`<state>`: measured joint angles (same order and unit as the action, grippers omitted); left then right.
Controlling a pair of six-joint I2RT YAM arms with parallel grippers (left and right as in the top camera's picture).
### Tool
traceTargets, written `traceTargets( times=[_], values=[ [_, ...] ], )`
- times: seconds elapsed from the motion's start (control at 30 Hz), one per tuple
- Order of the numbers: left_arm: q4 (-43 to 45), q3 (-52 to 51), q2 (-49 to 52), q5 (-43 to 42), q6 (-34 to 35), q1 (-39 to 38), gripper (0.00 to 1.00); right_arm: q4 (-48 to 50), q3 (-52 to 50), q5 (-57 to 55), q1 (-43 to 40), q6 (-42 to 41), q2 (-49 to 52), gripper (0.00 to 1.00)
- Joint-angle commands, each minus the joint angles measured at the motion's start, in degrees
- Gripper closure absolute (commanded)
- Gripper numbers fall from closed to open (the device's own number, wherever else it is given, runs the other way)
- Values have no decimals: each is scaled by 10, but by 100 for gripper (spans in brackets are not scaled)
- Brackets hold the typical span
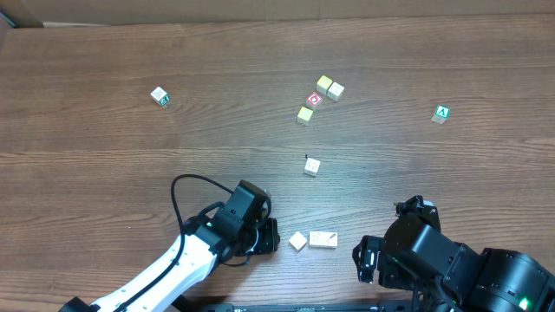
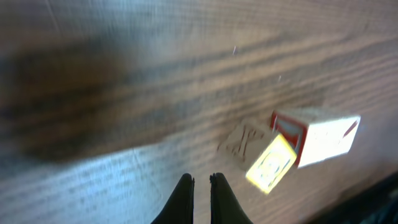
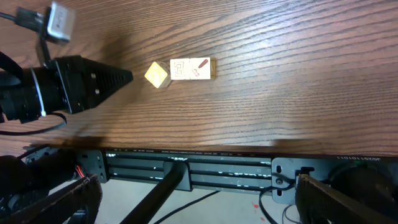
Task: Flip 4 blocks
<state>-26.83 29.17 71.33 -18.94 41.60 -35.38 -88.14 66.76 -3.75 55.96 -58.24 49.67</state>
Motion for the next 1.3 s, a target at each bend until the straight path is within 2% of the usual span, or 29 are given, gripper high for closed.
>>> traceTargets(
  times=[0.0, 0.33, 0.57, 1.27],
  values=[
    [-3, 0, 20, -52, -11, 0, 96, 2, 8, -2, 2, 1, -3, 0],
    [64, 0, 106, -92, 11, 0, 96, 3, 8, -2, 2, 1, -3, 0],
    [94, 0, 142, -89, 21, 0, 96, 3, 8, -2, 2, 1, -3, 0],
    [130, 0, 145, -32, 50, 1, 96, 5, 8, -2, 2, 1, -3, 0]
  ],
)
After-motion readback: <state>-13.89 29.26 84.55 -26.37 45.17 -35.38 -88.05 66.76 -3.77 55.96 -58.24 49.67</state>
